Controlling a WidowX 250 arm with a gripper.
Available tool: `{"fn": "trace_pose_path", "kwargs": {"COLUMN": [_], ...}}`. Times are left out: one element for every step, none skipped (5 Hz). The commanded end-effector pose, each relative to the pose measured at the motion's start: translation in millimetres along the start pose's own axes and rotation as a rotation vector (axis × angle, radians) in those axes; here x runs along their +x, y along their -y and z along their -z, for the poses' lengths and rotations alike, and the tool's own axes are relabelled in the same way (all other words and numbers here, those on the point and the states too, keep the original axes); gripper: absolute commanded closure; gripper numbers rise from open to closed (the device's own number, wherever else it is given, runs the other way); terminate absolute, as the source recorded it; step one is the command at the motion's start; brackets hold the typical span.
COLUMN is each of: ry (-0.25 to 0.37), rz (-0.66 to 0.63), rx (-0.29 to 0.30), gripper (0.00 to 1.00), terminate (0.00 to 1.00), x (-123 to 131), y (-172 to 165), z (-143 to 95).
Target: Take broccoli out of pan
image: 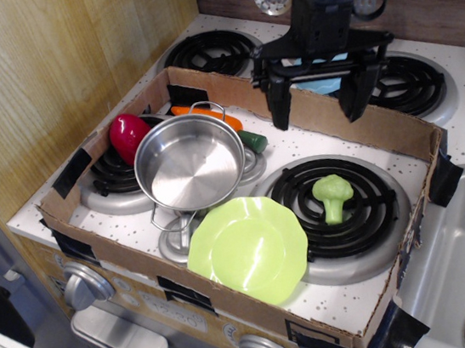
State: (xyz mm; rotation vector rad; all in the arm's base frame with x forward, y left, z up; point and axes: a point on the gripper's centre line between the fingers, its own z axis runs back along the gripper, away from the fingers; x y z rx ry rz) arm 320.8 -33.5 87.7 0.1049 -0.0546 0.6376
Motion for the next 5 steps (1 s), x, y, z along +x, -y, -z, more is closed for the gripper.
{"fn": "trace_pose_path", "kwargs": {"ry": [0.054, 0.054, 0.054, 0.054, 0.054], "rz": [-0.01, -0.01, -0.01, -0.01, -0.01], "rx": [-0.058, -0.058, -0.058, -0.058, -0.058], "gripper": [0.0, 0.0, 0.0, 0.0, 0.0], "terminate": [0.0, 0.0, 0.0, 0.0, 1.0], "x": [9.3, 9.3, 9.3, 9.3, 9.3], "y": [1.7, 1.7, 1.7, 1.7, 1.7], "z": [-28.1, -28.1, -28.1, -28.1, -28.1]}}
